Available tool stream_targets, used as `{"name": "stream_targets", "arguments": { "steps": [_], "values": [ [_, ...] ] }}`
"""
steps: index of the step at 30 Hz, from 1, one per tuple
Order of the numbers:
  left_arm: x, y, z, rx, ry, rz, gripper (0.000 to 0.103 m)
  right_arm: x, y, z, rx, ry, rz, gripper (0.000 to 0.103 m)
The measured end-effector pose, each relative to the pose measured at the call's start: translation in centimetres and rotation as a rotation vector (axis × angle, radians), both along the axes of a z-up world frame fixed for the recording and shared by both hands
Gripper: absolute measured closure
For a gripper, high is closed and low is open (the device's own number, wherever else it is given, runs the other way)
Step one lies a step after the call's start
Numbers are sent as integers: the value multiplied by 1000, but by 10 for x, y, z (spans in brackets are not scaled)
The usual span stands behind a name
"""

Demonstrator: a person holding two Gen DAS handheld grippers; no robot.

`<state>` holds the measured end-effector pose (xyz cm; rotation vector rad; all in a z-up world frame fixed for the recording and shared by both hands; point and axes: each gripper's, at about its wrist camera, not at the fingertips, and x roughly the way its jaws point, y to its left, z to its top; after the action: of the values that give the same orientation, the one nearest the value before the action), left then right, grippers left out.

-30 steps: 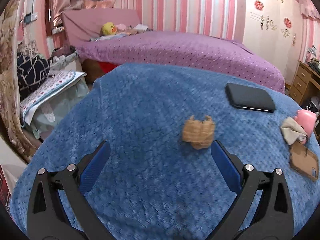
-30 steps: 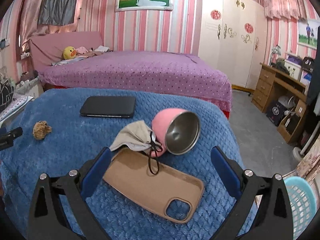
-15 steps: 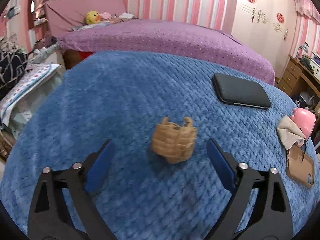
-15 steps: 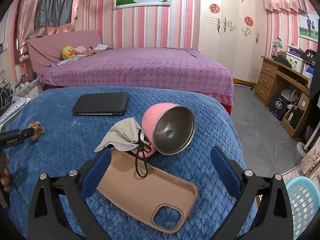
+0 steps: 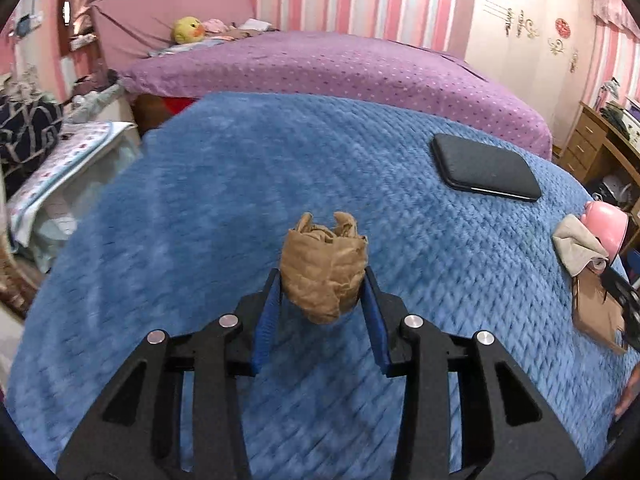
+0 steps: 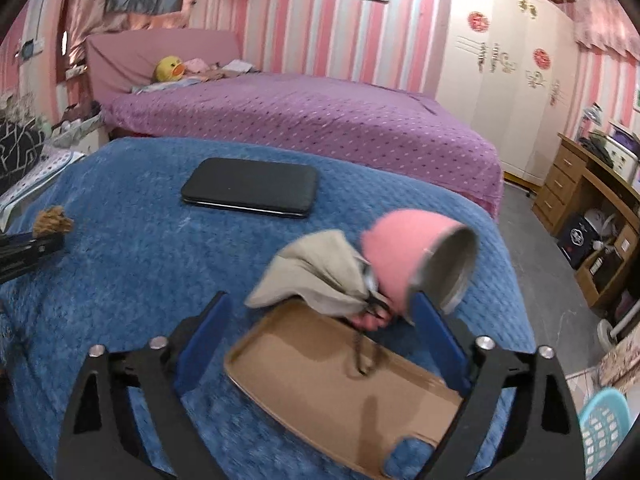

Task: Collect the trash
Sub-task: 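Grasp the beige cloth beside the pink mug with the right tool while the left tool holds the paper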

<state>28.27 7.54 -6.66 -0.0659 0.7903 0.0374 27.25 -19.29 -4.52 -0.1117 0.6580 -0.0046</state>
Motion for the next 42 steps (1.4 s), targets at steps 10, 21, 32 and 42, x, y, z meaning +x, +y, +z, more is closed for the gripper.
{"name": "stream_targets", "arguments": {
  "steps": [10, 21, 32, 42],
  "values": [
    [-20, 9, 28, 34, -70, 27, 65, 40, 16, -19, -110, 119, -3, 44],
    [-21, 10, 33, 37, -80, 36, 65, 28, 15, 4, -92, 29, -7, 93],
    [-39, -18, 40, 57, -115, -18, 65, -14, -3, 43, -28, -6, 29, 98],
    [-27, 4, 34, 42, -86, 45, 65, 30, 20, -7, -95, 120, 59, 45]
  ]
}}
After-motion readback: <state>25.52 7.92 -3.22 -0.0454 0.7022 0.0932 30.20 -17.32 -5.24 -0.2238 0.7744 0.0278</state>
